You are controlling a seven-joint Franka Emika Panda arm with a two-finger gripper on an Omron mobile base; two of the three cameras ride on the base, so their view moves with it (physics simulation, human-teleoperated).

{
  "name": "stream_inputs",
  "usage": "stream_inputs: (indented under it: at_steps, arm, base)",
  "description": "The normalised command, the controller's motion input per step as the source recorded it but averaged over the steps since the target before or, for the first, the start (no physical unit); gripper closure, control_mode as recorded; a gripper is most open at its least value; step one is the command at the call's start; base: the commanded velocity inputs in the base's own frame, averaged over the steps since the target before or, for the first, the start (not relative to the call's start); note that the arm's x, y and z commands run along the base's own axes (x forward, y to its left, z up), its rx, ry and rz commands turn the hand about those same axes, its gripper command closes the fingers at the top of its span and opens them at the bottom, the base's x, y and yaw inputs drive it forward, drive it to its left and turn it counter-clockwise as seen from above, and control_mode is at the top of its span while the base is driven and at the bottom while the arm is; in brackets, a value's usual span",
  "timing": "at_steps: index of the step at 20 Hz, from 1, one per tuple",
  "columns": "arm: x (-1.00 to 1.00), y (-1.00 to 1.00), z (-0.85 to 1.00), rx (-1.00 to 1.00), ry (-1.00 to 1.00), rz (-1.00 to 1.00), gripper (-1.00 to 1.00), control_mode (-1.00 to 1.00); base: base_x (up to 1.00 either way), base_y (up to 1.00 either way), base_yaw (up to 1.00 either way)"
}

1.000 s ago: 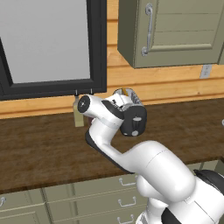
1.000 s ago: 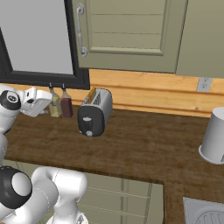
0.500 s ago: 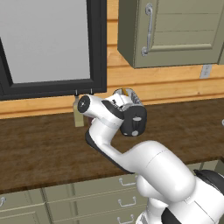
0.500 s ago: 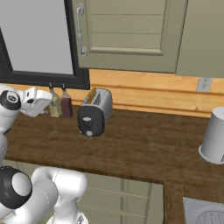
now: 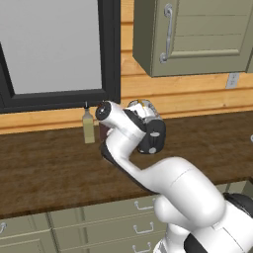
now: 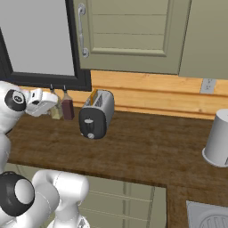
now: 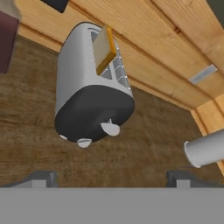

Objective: Start the toaster. Once the lever pops up, take the bread to the plate on the dining counter.

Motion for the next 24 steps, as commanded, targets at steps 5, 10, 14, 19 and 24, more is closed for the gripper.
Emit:
stream_inputs:
  at_steps: [5, 10, 14, 19, 24]
  arm:
    - [0.00, -0.40, 0.23, 0.30, -0.05, 0.00, -1.00, -1.00]
    - [0.00, -0.30, 0.40, 0.20, -0.02, -0.01, -1.00, -1.00]
    - [0.17, -0.21, 0.14, 0.11, 0.00, 0.00, -1.00, -1.00]
    - [0.38, -0.44, 0.00, 0.12, 0.01, 0.00, -1.00, -1.00]
    - [0.23, -0.16, 0.00, 0.10, -0.03, 0.04, -1.00, -1.00]
  base:
    - [0.00, 0.00, 0.00]
    - [0.00, 0.00, 0.00]
    - [0.00, 0.00, 0.00]
    - [0.00, 0.00, 0.00]
    - [0.00, 0.00, 0.00]
